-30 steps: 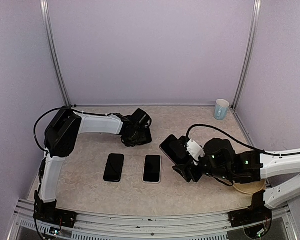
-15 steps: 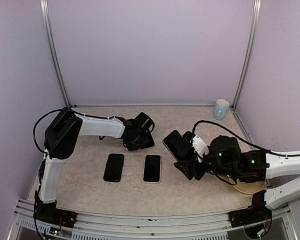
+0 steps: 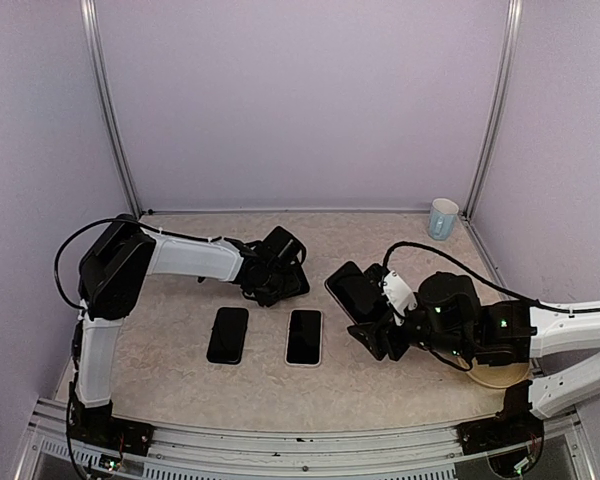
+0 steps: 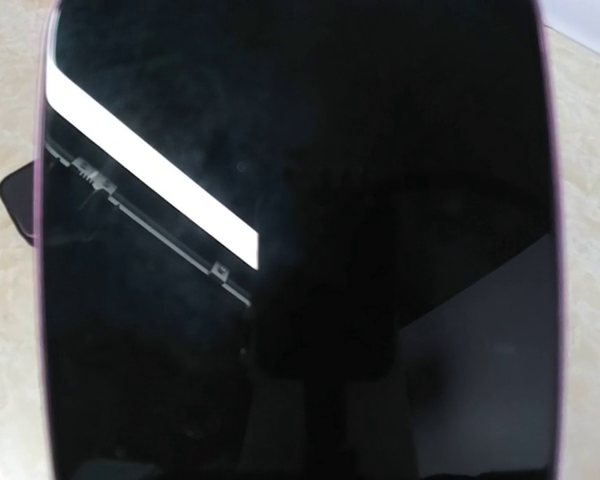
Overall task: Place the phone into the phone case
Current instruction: Move the phone case to the center of the board.
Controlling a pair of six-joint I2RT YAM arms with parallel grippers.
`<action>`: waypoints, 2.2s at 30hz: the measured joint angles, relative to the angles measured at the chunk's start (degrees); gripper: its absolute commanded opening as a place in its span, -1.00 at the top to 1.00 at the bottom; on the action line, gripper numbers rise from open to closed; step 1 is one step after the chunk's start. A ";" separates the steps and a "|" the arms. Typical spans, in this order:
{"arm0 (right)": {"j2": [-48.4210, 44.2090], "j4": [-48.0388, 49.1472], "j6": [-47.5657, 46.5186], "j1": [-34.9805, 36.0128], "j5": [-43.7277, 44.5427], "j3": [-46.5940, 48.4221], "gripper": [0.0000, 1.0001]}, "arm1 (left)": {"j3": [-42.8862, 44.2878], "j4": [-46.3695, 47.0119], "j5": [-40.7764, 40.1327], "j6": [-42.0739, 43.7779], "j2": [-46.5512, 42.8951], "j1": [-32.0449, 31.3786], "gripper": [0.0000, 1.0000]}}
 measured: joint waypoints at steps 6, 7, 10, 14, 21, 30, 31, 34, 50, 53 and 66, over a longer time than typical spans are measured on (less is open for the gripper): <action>0.26 0.00 -0.24 0.00 0.52 0.00 0.38 | 0.17 1.46 1.55 2.10 -0.15 -0.02 0.07; 0.26 0.00 -0.26 0.00 0.59 0.00 0.38 | 0.52 1.57 1.75 2.45 -0.02 -0.02 0.07; 0.26 -0.02 -0.42 0.02 0.76 0.00 0.38 | 1.99 2.51 2.34 3.65 0.85 -0.02 0.07; 0.20 -0.17 -0.46 0.02 0.92 0.00 0.38 | 3.02 4.50 3.26 5.09 2.38 -0.15 0.06; -0.52 -1.09 -0.44 0.02 2.01 0.00 0.38 | 7.52 8.46 6.34 8.20 5.99 -1.09 0.03; -1.86 -3.02 -0.20 0.00 4.57 0.00 0.38 | 8.63 14.88 10.47 11.87 7.65 -2.21 -0.03; -1.97 -3.19 -0.20 -0.02 4.92 0.00 0.38 | 7.43 15.50 10.54 12.07 6.97 -2.21 -0.05; -2.58 -3.48 -0.22 -0.42 5.75 0.00 0.39 | 3.48 16.74 10.47 12.70 4.00 -1.81 -0.14; 2.58 -5.18 -0.55 -8.70 3.21 3.06 0.39 | 4.35 21.29 13.90 23.85 -1.16 11.74 -0.55; 4.39 -5.20 -0.81 -10.23 2.10 4.26 0.39 | 6.84 21.53 15.63 26.29 0.96 12.70 -0.55; 7.39 -5.25 -2.21 -11.98 -1.07 5.14 0.39 | 19.82 20.85 24.06 32.46 14.23 15.76 -0.55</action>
